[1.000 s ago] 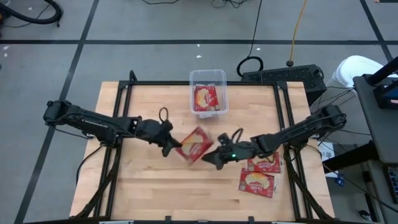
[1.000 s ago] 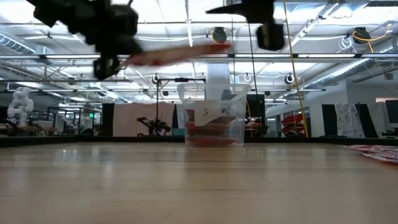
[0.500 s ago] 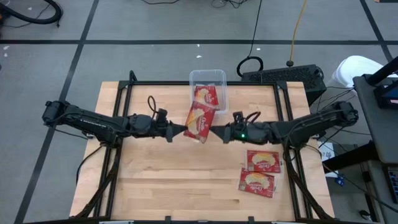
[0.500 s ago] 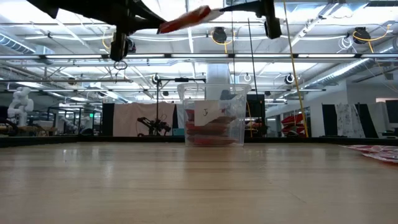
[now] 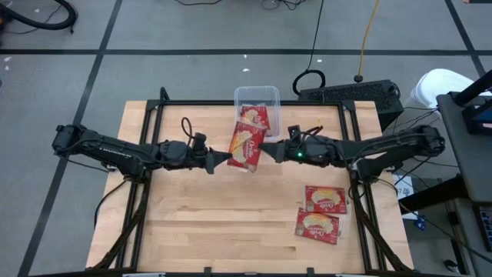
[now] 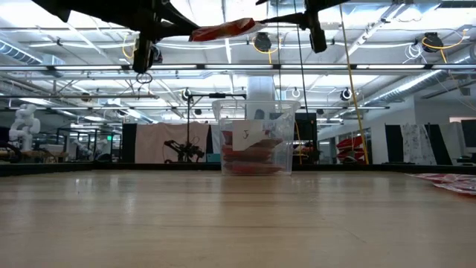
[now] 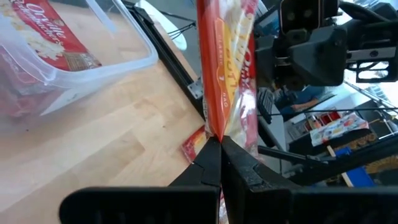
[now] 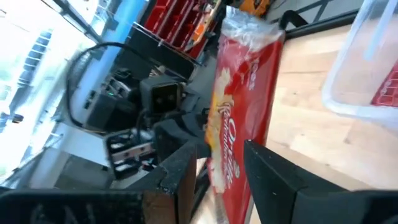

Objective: Sort popcorn bags into baskets
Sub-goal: Put the red popcorn bag into the transparent container

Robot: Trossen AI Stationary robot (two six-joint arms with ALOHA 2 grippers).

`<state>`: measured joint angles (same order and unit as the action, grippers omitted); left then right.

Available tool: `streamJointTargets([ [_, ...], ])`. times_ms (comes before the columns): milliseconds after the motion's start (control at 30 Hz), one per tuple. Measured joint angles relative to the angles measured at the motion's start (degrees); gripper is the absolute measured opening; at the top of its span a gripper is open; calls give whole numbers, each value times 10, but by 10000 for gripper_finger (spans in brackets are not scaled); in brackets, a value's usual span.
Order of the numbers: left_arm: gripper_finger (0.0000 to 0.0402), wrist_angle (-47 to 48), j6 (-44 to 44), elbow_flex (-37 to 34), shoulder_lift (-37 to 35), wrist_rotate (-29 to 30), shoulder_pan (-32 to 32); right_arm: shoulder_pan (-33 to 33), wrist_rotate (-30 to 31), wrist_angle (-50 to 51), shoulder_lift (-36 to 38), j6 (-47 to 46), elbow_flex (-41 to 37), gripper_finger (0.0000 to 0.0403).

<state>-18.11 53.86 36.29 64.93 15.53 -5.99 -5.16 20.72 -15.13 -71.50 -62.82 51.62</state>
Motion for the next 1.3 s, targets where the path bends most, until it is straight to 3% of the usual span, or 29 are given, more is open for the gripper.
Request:
streamJointTargets([
  [400, 0, -3, -11, 0, 0, 0, 8, 5, -18, 95, 31, -30, 0, 128],
  [1067, 1, -11, -28, 0, 0, 0, 29, 59, -46, -19, -35, -23, 0, 128],
  [1300, 8, -11, -62, 0, 0, 0, 45, 82, -67, -40, -35, 19, 0, 71],
])
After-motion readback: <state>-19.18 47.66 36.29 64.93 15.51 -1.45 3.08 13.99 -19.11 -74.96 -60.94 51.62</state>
